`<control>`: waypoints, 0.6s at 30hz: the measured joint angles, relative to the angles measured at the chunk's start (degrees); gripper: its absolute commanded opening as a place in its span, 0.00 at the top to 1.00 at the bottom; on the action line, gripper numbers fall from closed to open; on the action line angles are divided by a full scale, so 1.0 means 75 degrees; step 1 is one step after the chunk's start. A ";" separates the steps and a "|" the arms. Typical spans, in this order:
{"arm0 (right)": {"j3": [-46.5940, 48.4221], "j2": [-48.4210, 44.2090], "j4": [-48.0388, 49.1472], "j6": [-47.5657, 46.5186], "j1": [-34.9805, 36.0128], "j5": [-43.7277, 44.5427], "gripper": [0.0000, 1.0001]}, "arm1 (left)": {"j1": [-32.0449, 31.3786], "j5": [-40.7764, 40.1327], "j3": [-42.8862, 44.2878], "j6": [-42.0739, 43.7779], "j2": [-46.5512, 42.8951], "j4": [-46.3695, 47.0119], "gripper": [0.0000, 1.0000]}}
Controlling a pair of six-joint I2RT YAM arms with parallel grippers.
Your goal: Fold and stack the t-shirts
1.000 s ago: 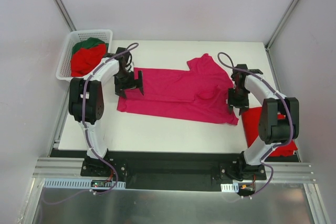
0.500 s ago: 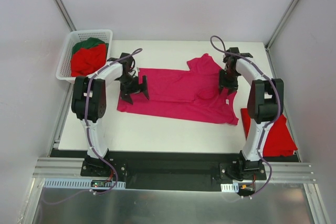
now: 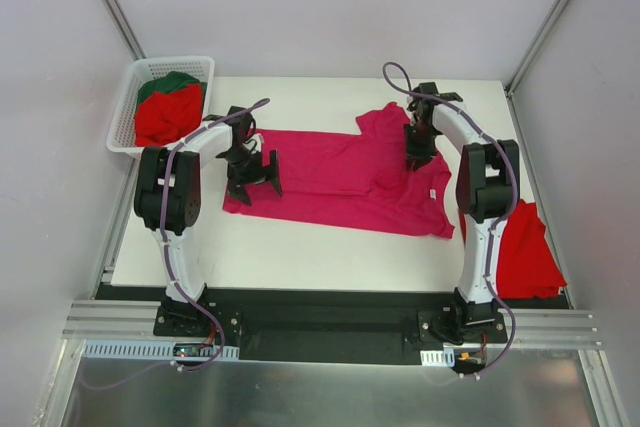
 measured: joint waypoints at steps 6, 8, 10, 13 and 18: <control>0.0356 0.0210 -0.0038 -0.0058 0.0035 0.0029 0.99 | 0.0000 0.0041 -0.0061 0.0000 -0.0041 0.0003 0.01; 0.0513 0.0262 -0.0064 -0.0064 0.0044 0.0047 0.99 | 0.0000 0.0087 -0.0087 0.0000 -0.0050 0.0000 0.01; 0.0609 0.0283 -0.0082 -0.0064 0.0047 0.0067 0.99 | 0.0000 0.0137 -0.0140 0.0003 -0.0082 0.0020 0.01; 0.0790 0.0289 -0.0143 -0.0064 0.0058 0.0111 0.99 | 0.0000 0.0143 -0.0291 0.0003 -0.0204 0.0029 0.01; 0.1279 0.0414 -0.0265 -0.0067 0.0064 0.0125 0.99 | 0.0000 0.0143 -0.0452 0.0026 -0.0321 0.0026 0.01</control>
